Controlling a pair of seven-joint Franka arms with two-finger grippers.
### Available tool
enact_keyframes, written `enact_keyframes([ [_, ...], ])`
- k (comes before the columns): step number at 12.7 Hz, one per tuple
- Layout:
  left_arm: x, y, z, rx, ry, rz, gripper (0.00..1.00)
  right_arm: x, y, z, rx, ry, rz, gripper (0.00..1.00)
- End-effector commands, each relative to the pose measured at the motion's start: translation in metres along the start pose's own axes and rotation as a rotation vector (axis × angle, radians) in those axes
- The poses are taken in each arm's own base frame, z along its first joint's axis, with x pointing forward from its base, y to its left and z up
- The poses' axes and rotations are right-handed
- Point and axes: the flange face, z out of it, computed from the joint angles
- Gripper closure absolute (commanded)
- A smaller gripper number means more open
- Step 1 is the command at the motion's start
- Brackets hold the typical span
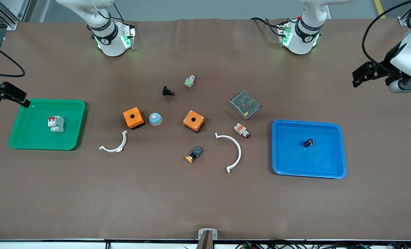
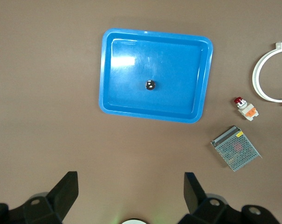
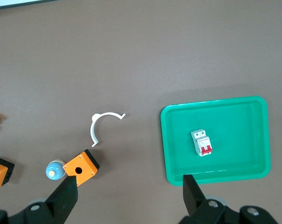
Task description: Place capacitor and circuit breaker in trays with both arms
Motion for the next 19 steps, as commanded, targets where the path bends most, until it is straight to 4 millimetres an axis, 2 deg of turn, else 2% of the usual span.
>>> enact_keyframes([
  [1,-0.009,0.0,-0.007,-0.014,0.005,-0.002,0.0,-0.011,-0.004,-0.003,0.013,0.008,0.017,0.0],
  [4,-0.009,0.0,-0.003,-0.015,0.007,-0.002,0.0,-0.012,-0.005,-0.005,0.014,0.014,0.014,0.0],
  [7,-0.013,0.002,-0.009,-0.019,0.022,-0.001,0.0,-0.014,-0.005,-0.017,0.015,0.039,0.013,0.0],
  [12,-0.011,0.002,-0.013,-0.027,0.026,0.021,0.0,-0.014,-0.006,-0.019,0.016,0.049,0.012,0.0],
  [15,-0.013,0.016,-0.015,-0.018,0.03,0.031,0.0,-0.015,-0.006,-0.02,0.016,0.049,0.012,0.0],
  [19,-0.01,0.018,-0.011,-0.013,0.024,0.036,0.0,-0.015,-0.005,-0.019,0.016,0.046,0.013,0.0],
])
